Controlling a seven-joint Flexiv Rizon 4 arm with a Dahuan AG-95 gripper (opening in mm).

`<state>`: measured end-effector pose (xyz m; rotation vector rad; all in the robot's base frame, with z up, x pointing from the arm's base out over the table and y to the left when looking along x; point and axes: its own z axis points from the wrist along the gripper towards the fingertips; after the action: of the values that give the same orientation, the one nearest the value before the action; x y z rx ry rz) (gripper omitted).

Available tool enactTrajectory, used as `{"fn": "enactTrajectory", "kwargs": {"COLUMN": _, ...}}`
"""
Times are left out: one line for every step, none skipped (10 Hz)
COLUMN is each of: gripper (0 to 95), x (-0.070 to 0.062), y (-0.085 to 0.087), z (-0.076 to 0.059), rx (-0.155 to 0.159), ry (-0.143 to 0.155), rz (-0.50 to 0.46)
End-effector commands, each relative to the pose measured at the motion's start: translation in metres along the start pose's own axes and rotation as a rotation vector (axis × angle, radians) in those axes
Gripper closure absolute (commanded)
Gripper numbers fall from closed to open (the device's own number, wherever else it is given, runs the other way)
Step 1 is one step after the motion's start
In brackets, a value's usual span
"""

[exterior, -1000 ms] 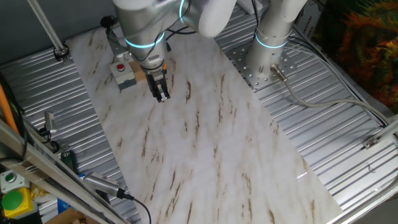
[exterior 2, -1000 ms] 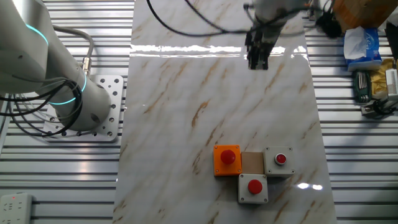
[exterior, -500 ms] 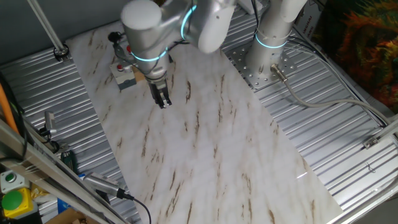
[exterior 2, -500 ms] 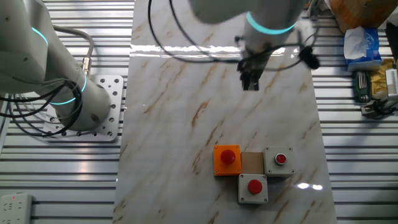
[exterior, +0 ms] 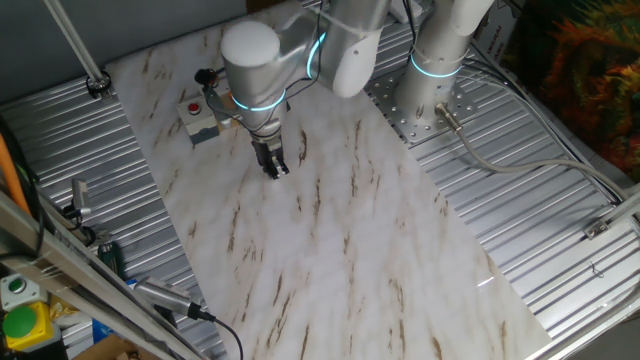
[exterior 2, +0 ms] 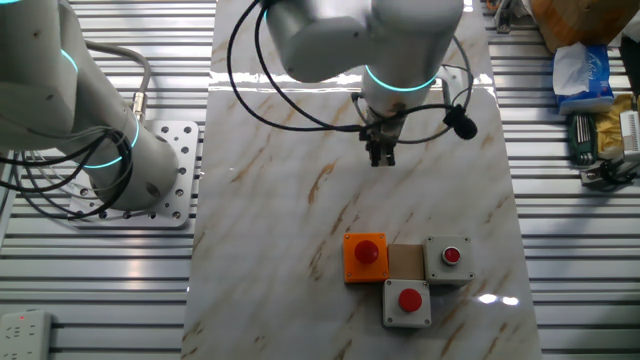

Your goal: Approach and touch the side of the small block

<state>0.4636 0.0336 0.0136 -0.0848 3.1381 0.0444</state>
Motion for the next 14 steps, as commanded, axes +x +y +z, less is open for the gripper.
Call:
{"fn": "enactTrajectory", "kwargs": {"gripper": 95.0, "x": 0.003, "y": 0.000, "z": -0.012, "rx": 0.000, "ry": 0.002, "rz": -0.005}}
{"fn": "enactTrajectory", "kwargs": {"gripper": 95.0, "x": 0.003, "y": -0.001, "z": -0.015, "rx": 0.001, "ry": 0.001, "rz": 0.000}}
{"fn": "enactTrajectory", "kwargs": {"gripper": 95.0, "x": 0.003, "y": -0.001, "z": -0.015, "rx": 0.001, "ry": -0.001, "rz": 0.002}}
{"fn": "enactTrajectory", "kwargs": {"gripper": 95.0, "x": 0.003, "y": -0.001, "z": -0.015, "rx": -0.001, "ry": -0.001, "rz": 0.005}}
{"fn": "enactTrajectory", "kwargs": {"gripper": 95.0, "x": 0.003, "y": -0.001, "z": -0.015, "rx": -0.001, "ry": -0.002, "rz": 0.005}}
{"fn": "enactTrajectory", "kwargs": {"gripper": 95.0, "x": 0.003, "y": -0.001, "z": -0.015, "rx": -0.001, "ry": -0.001, "rz": 0.005}}
{"fn": "enactTrajectory", "kwargs": {"gripper": 95.0, "x": 0.003, "y": -0.007, "z": -0.017, "rx": -0.001, "ry": -0.002, "rz": -0.001}}
{"fn": "enactTrajectory", "kwargs": {"gripper": 95.0, "x": 0.005, "y": -0.020, "z": -0.020, "rx": -0.010, "ry": -0.003, "rz": -0.011}}
{"fn": "enactTrajectory", "kwargs": {"gripper": 95.0, "x": 0.007, "y": -0.039, "z": -0.025, "rx": -0.007, "ry": -0.003, "rz": -0.034}}
{"fn": "enactTrajectory", "kwargs": {"gripper": 95.0, "x": 0.007, "y": -0.068, "z": -0.035, "rx": -0.007, "ry": -0.001, "rz": -0.057}}
{"fn": "enactTrajectory", "kwargs": {"gripper": 95.0, "x": 0.004, "y": -0.087, "z": -0.039, "rx": -0.007, "ry": 0.003, "rz": -0.072}}
{"fn": "enactTrajectory", "kwargs": {"gripper": 95.0, "x": 0.000, "y": -0.104, "z": -0.039, "rx": -0.007, "ry": 0.003, "rz": -0.077}}
{"fn": "enactTrajectory", "kwargs": {"gripper": 95.0, "x": -0.004, "y": -0.117, "z": -0.036, "rx": -0.011, "ry": 0.000, "rz": -0.085}}
{"fn": "enactTrajectory", "kwargs": {"gripper": 95.0, "x": -0.007, "y": -0.121, "z": -0.032, "rx": -0.008, "ry": -0.001, "rz": -0.088}}
